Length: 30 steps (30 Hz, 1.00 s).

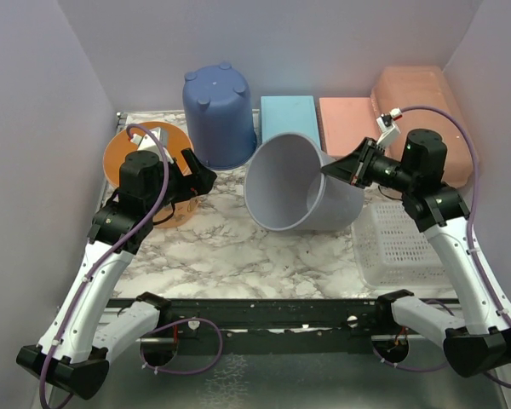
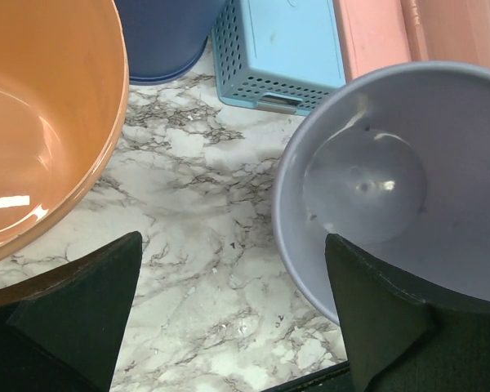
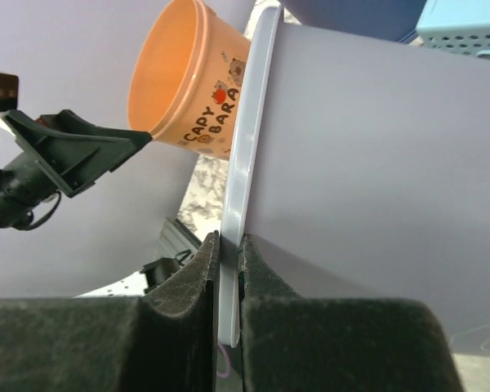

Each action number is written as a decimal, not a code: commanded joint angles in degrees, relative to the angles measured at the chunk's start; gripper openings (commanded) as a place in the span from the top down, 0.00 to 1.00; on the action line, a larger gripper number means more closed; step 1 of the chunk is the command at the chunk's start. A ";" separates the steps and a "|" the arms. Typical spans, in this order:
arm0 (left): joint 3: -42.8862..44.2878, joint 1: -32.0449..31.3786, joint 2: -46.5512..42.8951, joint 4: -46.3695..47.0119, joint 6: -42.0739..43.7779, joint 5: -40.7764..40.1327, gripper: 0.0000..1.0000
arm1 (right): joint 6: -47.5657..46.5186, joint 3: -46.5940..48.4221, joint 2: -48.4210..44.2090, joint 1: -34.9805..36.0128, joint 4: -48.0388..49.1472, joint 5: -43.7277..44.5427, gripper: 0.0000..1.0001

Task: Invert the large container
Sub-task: Turn the container upside down at the center of the board.

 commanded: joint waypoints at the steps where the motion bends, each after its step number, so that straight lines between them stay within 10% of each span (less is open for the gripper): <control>1: 1.87 -0.27 -0.70 -0.03 0.43 -1.42 0.06 | -8.08 4.79 0.37 0.13 -5.00 2.46 0.99; 30: 1.48 -0.27 -2.79 -0.58 0.77 -4.31 0.05 | -16.69 5.23 13.71 33.34 -11.22 31.81 0.99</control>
